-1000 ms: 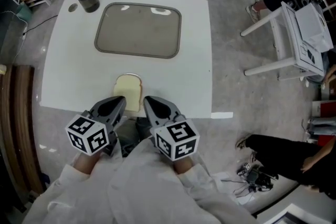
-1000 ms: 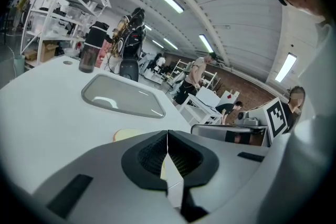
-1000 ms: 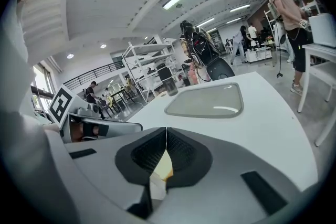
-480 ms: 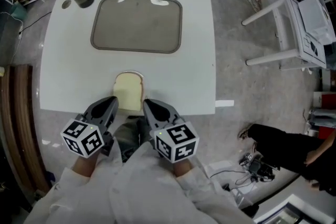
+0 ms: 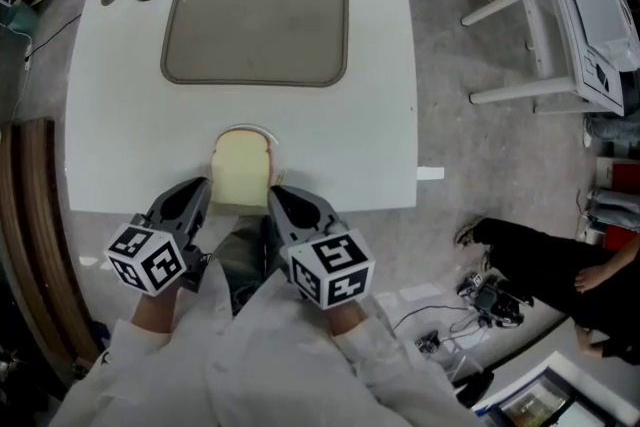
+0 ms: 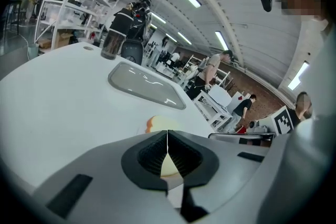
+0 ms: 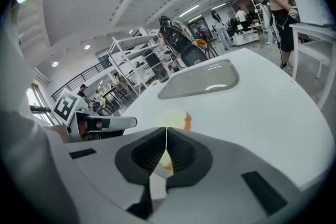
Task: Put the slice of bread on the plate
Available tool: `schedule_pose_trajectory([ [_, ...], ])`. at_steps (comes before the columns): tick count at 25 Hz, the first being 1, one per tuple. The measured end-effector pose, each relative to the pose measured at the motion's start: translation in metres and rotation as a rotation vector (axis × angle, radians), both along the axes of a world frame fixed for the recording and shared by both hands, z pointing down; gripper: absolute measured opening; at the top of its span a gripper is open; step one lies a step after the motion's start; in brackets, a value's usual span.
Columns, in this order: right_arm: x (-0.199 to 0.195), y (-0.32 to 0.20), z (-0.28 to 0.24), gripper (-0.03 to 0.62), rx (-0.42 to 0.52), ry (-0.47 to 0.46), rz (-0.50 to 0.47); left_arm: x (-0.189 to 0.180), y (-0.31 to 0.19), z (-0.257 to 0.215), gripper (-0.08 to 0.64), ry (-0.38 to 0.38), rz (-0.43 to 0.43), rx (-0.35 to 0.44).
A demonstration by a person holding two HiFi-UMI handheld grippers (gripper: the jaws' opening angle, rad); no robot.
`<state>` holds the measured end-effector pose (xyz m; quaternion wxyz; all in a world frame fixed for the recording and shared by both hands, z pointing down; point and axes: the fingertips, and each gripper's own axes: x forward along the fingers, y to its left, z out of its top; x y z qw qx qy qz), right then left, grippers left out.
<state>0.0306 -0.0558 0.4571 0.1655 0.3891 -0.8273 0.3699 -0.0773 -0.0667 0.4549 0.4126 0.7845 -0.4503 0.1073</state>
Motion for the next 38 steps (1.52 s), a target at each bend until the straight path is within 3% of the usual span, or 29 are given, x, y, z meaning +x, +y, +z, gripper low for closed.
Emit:
schedule_pose_trajectory([
  [23,0.007,-0.003,0.042,0.015,-0.098,0.051,0.011,-0.007,-0.004,0.039,0.011,-0.007,0.016,-0.09],
  [32,0.012,-0.008,0.046,0.017,-0.09,0.085,0.034,-0.017,-0.008,0.047,0.014,-0.042,-0.018,-0.115],
  [38,0.019,-0.012,0.049,0.02,-0.084,0.111,0.068,-0.018,-0.008,0.055,0.054,-0.06,-0.007,-0.139],
])
